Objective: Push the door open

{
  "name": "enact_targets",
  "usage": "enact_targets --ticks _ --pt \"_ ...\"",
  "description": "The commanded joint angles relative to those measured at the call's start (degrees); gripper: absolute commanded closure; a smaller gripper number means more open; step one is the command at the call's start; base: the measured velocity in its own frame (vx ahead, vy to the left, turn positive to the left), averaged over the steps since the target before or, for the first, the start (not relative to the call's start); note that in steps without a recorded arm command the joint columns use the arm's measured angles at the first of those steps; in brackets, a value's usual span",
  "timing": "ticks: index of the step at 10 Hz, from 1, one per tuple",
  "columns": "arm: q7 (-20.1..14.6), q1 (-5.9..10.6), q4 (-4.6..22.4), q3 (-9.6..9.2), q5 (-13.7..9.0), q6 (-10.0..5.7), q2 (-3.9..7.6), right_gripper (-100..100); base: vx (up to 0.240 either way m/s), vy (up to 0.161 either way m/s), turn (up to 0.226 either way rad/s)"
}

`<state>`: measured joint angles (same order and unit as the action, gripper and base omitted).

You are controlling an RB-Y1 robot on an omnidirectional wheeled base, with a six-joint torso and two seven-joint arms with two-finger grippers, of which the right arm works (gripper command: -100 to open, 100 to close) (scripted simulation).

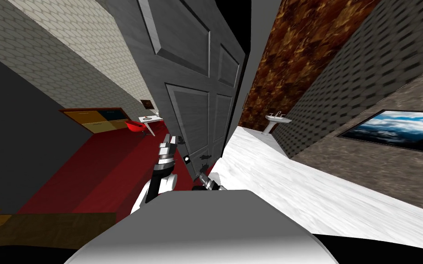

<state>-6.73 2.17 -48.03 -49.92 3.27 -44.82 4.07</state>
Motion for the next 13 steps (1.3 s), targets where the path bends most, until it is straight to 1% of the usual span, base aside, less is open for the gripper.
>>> enact_targets --ticks 1,3,4,5,7,9,10,11,12,13 --pt "0.0 -0.01 0.0 0.0 0.0 0.0 0.01 100 -0.014 -0.018 0.0" --pt "0.0 -0.01 0.0 0.0 0.0 0.0 0.01 100 -0.004 -0.004 0.0" --pt "0.7 0.04 0.4 1.77 -0.4 0.42 0.07 -100 -0.028 0.097 -0.107" --pt "1.2 0.08 0.6 2.84 -0.6 0.68 -0.09 -100 -0.081 0.186 -0.121" --pt "2.2 0.15 1.2 5.24 -1.2 1.25 -0.88 -100 -0.025 0.213 -0.118" --pt "3.1 0.22 1.6 7.34 -1.7 1.75 -2.12 -100 -0.057 0.188 -0.08" --pt "3.5 0.25 1.8 8.31 -1.9 1.99 -2.96 -100 -0.066 0.173 -0.12" --pt "3.2 0.02 1.2 7.61 -1.7 1.97 -2.29 -100 -0.032 0.079 -0.033" --pt "3.4 0.23 1.5 8.01 -1.8 2.19 -1.78 -100 0.064 0.1 0.038" --pt "3.4 0.31 1.6 8.12 -1.8 2.23 -1.67 -100 0.152 0.106 0.015"
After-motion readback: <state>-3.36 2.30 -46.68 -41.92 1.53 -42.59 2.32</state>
